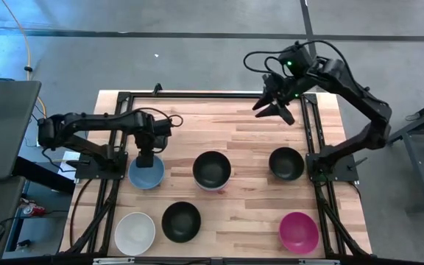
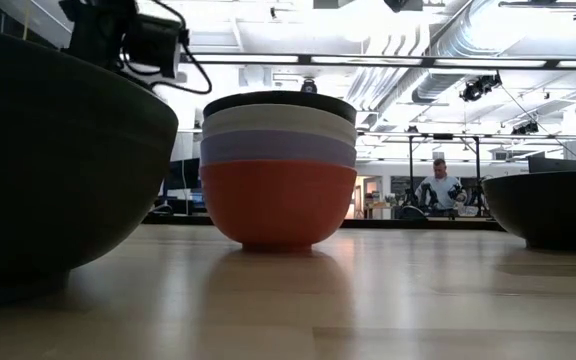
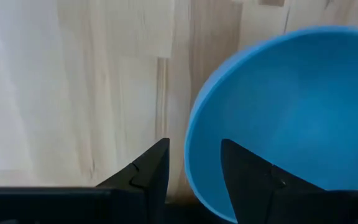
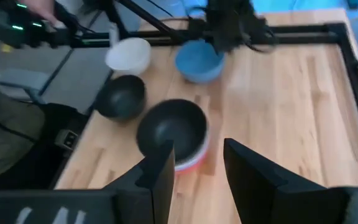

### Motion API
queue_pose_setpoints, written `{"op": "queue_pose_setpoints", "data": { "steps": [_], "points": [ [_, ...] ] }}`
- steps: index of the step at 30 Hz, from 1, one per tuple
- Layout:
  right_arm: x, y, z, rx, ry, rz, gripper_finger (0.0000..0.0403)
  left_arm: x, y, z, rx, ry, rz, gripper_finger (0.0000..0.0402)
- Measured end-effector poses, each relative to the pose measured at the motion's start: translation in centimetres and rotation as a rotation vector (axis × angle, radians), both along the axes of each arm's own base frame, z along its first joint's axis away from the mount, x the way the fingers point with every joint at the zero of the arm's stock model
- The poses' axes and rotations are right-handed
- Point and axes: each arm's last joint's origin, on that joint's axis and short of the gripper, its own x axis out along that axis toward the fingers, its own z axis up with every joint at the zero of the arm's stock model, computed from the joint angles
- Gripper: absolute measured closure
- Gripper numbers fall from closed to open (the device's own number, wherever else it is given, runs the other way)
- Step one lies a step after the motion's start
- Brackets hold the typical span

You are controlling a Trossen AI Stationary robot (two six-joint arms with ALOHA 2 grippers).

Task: Nest bowls inside each other
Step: Stack the blue bowl on the black bowl

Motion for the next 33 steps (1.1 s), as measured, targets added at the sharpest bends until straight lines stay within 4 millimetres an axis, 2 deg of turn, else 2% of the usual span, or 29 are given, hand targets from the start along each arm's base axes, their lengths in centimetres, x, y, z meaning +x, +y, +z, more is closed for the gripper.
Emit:
{"op": "queue_pose_setpoints", "data": {
  "steps": [7,22,26,30,33],
  "points": [
    [-1.1,1.4,1.2,-0.031,-0.061,0.023,0.0274,0.0,0.0,-1.3,0.003,-0.023,0.008,0.0270],
    [-0.9,3.5,1.5,-0.031,-0.070,0.101,0.0274,0.8,0.3,-2.3,-0.011,0.002,0.020,0.0275],
    [-0.9,3.8,1.5,-0.047,-0.062,0.096,0.0274,0.9,0.3,-2.5,-0.017,0.007,0.020,0.0312],
    [-1.0,3.8,1.6,-0.064,-0.060,0.087,0.0274,0.8,0.4,-2.5,-0.019,0.010,0.019,0.0384],
    [-1.0,3.8,1.6,-0.065,-0.061,0.087,0.0274,0.7,0.7,-2.5,-0.024,0.007,0.053,0.0390]
  ]
}}
